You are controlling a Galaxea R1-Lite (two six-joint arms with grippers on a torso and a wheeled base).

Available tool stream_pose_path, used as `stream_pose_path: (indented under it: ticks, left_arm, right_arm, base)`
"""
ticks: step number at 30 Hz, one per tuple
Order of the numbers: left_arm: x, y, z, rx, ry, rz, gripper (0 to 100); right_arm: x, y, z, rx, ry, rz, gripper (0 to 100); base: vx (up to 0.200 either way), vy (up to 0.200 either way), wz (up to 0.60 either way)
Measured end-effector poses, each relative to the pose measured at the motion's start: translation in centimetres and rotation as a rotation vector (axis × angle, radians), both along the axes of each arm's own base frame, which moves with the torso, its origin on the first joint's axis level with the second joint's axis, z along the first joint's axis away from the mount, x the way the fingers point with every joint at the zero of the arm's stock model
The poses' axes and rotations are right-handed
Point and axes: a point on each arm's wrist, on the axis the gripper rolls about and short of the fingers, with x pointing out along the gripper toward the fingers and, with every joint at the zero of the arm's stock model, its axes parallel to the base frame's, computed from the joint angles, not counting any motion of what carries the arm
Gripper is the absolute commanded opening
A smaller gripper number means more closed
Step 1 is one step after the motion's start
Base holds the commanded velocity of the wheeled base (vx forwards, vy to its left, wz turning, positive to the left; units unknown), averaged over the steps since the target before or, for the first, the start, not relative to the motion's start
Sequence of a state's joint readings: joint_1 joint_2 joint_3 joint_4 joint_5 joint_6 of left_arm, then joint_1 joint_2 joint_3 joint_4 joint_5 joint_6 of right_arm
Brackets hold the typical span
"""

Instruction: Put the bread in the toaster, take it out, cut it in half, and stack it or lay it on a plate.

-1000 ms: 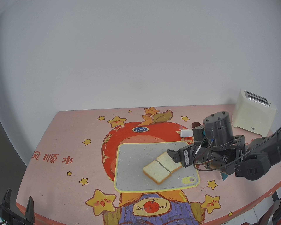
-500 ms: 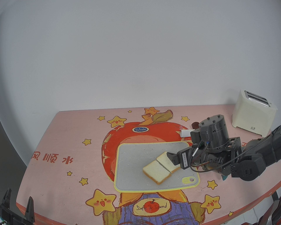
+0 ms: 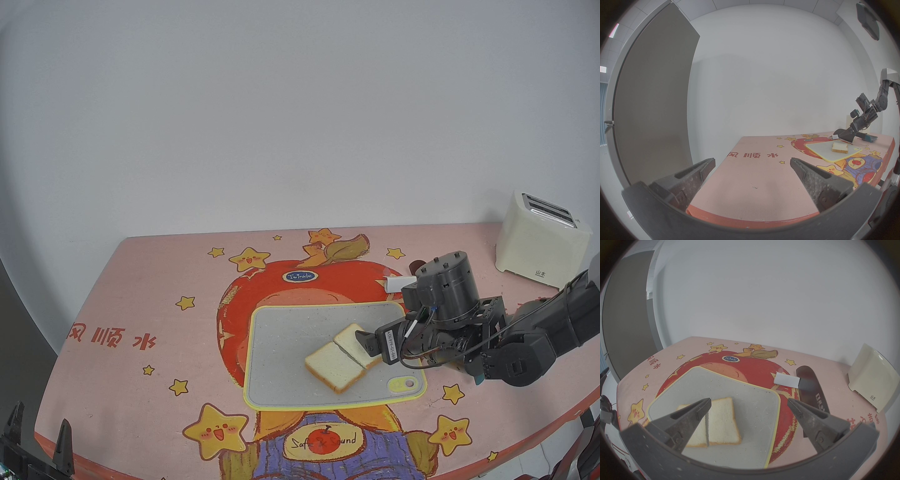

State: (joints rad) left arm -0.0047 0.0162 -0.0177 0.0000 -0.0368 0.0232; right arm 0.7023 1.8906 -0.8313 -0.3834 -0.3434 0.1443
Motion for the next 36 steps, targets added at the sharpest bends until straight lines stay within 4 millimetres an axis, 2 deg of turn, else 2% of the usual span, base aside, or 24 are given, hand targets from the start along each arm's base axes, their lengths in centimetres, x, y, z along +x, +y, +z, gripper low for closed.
stream_pose_path:
  ticks: [36]
  left_arm:
    - [0.0, 0.0, 0.0, 0.0, 0.0, 0.0, 100]
  right_arm:
    - [0.7, 0.1, -1.2, -0.014, -0.004, -0.021, 100]
  base:
    - [0.0, 0.0, 0.0]
